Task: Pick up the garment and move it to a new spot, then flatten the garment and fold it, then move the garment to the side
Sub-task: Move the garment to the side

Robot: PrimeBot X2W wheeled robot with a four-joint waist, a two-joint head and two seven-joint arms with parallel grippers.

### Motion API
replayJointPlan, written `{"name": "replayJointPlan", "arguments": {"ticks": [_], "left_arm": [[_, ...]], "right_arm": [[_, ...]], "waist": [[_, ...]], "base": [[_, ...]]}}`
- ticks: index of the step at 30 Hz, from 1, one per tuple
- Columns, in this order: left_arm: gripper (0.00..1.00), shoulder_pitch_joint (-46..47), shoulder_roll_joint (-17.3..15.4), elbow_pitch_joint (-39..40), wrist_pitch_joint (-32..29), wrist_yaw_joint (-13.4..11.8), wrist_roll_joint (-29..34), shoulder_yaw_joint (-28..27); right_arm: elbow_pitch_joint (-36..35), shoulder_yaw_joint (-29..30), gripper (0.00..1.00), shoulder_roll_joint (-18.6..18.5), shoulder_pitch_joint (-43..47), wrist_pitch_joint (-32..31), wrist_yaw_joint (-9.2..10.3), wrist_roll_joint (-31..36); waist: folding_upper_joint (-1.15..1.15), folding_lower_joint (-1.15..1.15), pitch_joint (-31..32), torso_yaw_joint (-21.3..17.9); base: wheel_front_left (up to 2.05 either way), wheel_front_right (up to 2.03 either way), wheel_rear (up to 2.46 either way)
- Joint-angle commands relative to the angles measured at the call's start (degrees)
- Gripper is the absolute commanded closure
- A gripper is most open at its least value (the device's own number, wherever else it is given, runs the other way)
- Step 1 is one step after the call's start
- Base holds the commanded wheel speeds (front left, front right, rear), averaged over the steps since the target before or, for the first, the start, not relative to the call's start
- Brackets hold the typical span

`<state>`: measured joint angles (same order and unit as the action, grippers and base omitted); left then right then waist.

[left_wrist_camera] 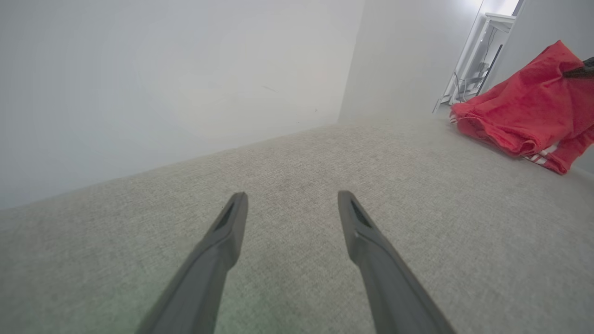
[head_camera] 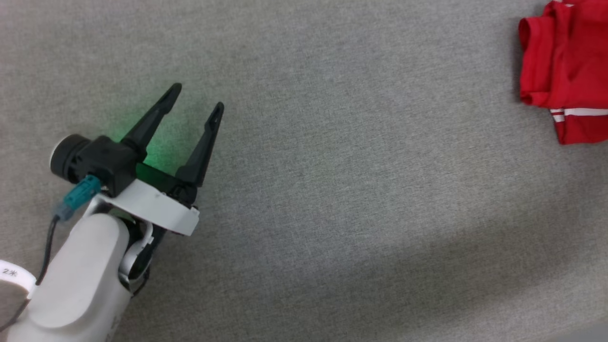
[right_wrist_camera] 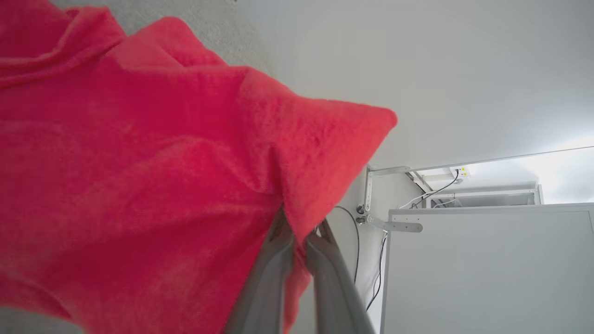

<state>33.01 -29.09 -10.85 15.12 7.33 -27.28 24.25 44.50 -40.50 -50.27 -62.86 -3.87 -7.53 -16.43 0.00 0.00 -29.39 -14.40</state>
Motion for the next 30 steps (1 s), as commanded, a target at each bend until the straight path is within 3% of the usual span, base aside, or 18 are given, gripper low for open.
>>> {"name": "replayJointPlan", "arguments": {"ticks": [1, 22, 24, 27, 30], "left_arm": [[0.0, 0.7, -0.2, 0.1, -0.1, 0.2, -0.2, 0.4], [0.0, 2.2, -0.1, -0.7, -0.1, 0.2, -1.4, 2.5], [0.0, 2.0, 0.0, -0.8, -0.1, 0.2, -1.4, 2.4], [0.0, 1.8, 0.1, -0.8, -0.1, 0.2, -1.6, 2.2], [0.0, 1.5, 0.1, -0.8, -0.1, 0.2, -1.9, 1.8]], "right_arm": [[1.1, 0.7, 1.0, 0.3, -0.6, 0.3, 0.09, 0.5], [18.8, 8.9, 1.0, 8.3, -1.1, -0.1, 0.09, 6.0], [19.8, 10.0, 0.76, 8.9, -1.1, 0.4, 0.09, 6.3], [21.1, 11.3, 0.71, 9.1, -1.2, 0.6, 0.09, 6.6], [22.2, 12.4, 0.51, 9.4, -1.4, 1.3, 0.09, 7.6]], "waist": [[0.0, 0.0, -0.5, 0.4], [0.0, 0.0, -2.4, 4.9], [0.0, 0.0, -2.1, 5.1], [0.0, 0.0, -1.7, 5.4], [0.0, 0.0, -1.0, 5.8]], "base": [[0.0, 0.0, 0.0], [0.0, 0.0, 0.0], [0.0, 0.0, 0.0], [0.0, 0.0, 0.0], [0.0, 0.0, 0.0]]}}
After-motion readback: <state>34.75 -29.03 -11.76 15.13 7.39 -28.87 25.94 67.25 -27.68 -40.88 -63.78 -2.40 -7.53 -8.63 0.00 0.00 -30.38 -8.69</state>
